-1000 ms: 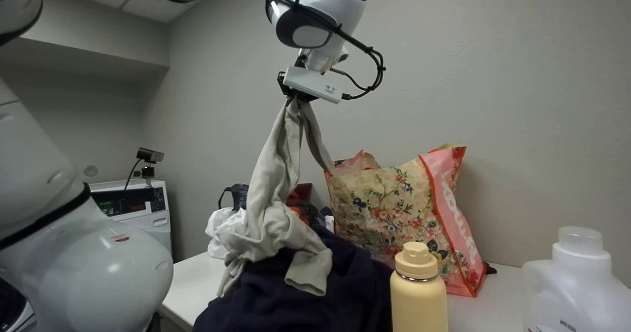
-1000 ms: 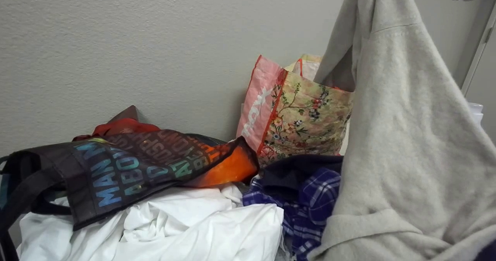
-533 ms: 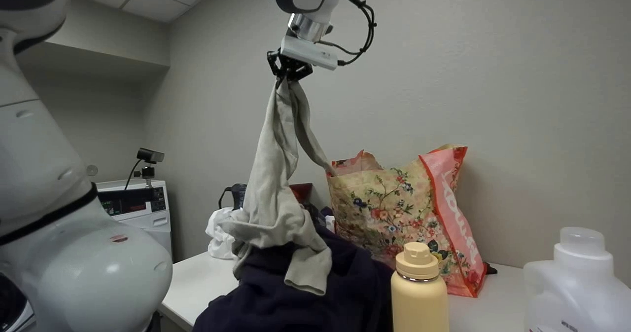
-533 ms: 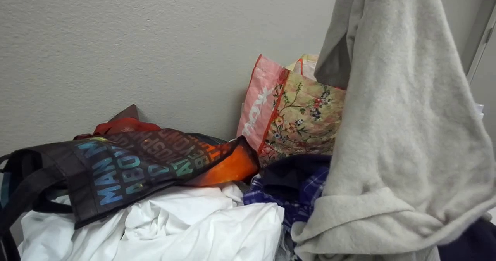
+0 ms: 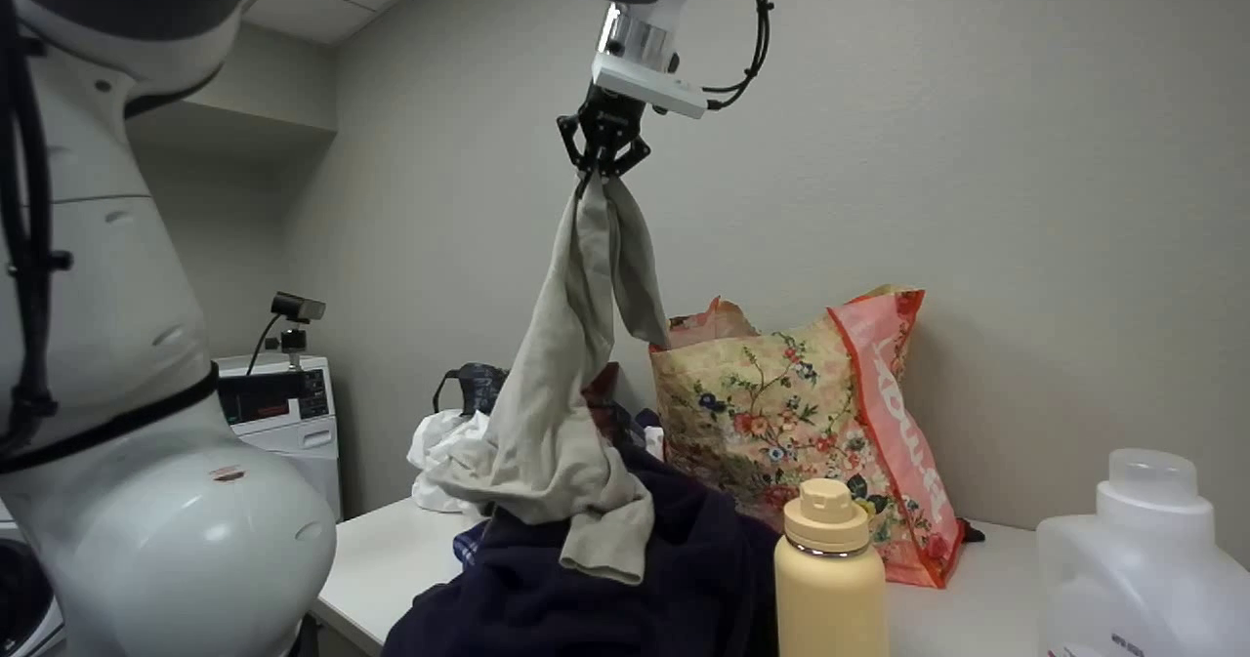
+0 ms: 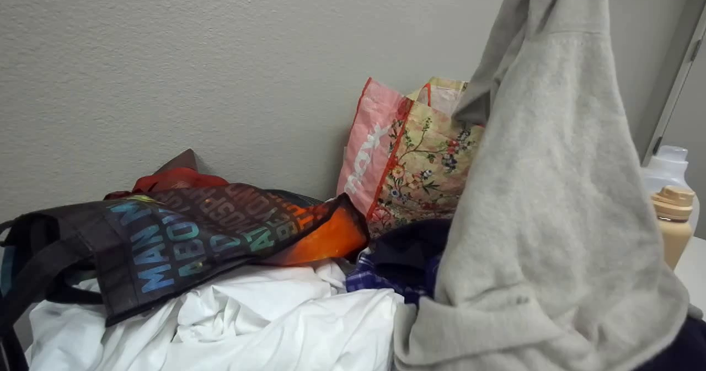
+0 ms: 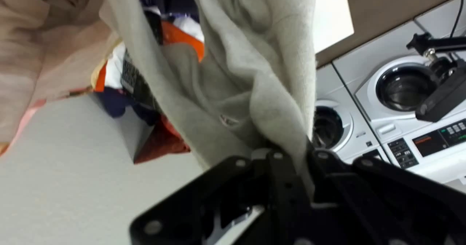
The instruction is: Take the grey clothing out of the pink bag
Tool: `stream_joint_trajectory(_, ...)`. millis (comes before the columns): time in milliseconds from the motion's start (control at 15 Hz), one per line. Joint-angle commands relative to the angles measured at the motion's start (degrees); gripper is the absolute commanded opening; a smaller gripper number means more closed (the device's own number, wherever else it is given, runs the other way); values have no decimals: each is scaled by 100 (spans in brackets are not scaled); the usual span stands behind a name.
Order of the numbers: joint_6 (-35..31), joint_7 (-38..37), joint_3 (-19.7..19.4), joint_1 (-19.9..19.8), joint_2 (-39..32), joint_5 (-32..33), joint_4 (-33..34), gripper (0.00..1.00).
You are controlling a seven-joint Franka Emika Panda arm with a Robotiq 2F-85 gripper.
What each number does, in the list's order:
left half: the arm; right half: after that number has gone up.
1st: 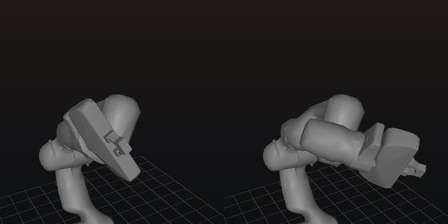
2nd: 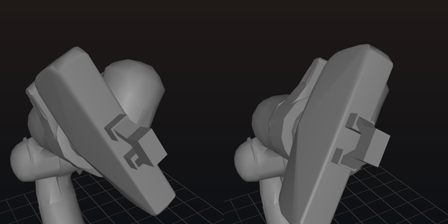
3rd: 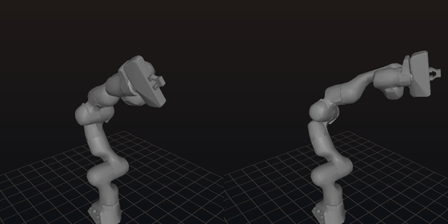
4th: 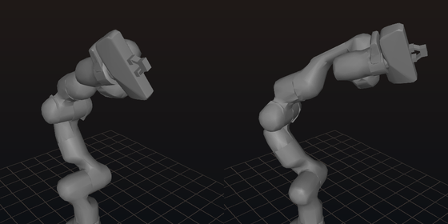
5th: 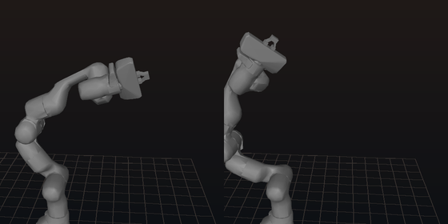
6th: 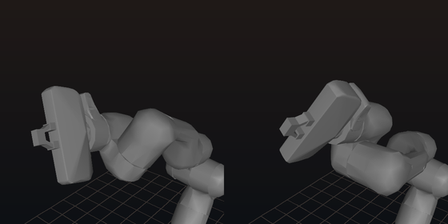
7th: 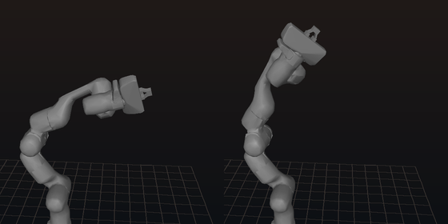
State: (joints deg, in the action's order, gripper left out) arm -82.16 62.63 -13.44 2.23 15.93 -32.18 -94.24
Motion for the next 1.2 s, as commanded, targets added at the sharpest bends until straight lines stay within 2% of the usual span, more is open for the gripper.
stream_joint_trajectory(0, 498, -23, 84, -200, -559, 513, 34, 5)
stream_joint_trajectory(400, 452, -9, 240, -472, -1330, 1344, -1125, 5)
stream_joint_trajectory(733, 428, -293, 390, -647, -1811, 2362, -1966, 5)
stream_joint_trajectory(1133, 545, -1163, 622, -628, -2252, 3410, -2608, 5)
